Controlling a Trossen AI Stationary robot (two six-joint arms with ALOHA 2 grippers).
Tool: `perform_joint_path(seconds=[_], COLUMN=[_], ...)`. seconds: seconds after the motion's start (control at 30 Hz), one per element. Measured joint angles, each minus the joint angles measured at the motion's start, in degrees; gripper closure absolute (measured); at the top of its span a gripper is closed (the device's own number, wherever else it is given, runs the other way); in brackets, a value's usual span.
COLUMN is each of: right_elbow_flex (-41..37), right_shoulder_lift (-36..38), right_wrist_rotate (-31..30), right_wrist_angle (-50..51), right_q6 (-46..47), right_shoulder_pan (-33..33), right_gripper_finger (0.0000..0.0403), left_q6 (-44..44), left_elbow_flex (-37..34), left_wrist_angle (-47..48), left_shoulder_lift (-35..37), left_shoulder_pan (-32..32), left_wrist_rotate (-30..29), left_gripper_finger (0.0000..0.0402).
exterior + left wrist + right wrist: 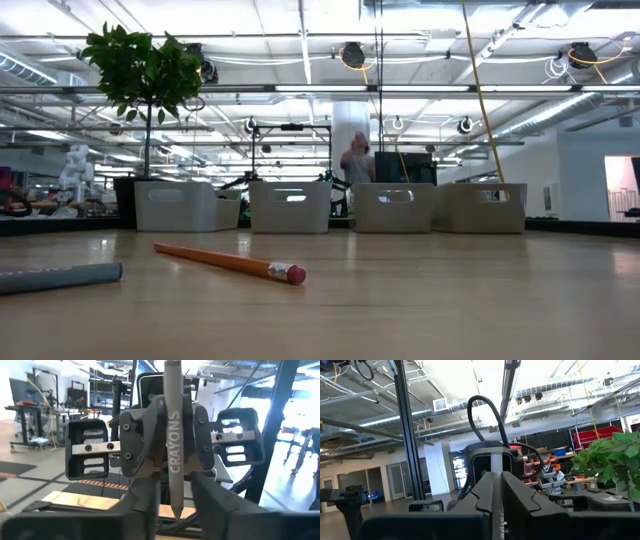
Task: Sort crayons/erasers/pens/pencils in bins
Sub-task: Put the gray crayon into the middle left gray bin
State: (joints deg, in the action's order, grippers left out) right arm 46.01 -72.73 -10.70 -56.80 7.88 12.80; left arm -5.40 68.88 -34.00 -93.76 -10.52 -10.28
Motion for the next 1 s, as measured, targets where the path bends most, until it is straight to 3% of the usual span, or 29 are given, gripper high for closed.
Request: perform_joint_path(seconds=[0.13, 0.17, 0.33, 0.5, 0.8, 1.0], right_elbow_flex=[0.0, 0.01, 0.0, 0.01, 0.06, 0.1], right_shoulder_lift=[0.0, 0.0, 0.06, 2.57, 15.23, 21.75], right_wrist_rotate=[0.14, 0.09, -0.26, -0.52, -4.5, -4.36], right_wrist_angle=[0.08, 0.04, 0.29, 5.02, 25.06, 36.53], right_q6=[-0.29, -0.69, -1.7, -3.22, -4.51, -4.48], right_shoulder_pan=[-0.01, -0.02, 0.0, 0.0, 0.02, 0.07], right_gripper_finger=[0.0381, 0.0377, 0.0336, 0.0266, 0.015, 0.0129], left_q6=[-2.38, -2.94, -4.72, -5.1, -12.66, -23.68], left_elbow_flex=[0.0, 0.0, 0.0, 0.0, 0.0, -0.04], left_wrist_angle=[0.22, 0.32, 1.13, 6.99, 31.49, 45.39], left_shoulder_lift=[0.01, 0.01, 0.03, 1.94, 6.28, 5.45], left_shoulder_pan=[0.38, 0.55, 1.02, 2.62, 12.02, 22.89], left_wrist_rotate=[0.21, 0.24, 0.23, 0.24, -3.84, -2.14], left_gripper_finger=[0.0374, 0.0378, 0.0365, 0.0375, 0.0376, 0.0376])
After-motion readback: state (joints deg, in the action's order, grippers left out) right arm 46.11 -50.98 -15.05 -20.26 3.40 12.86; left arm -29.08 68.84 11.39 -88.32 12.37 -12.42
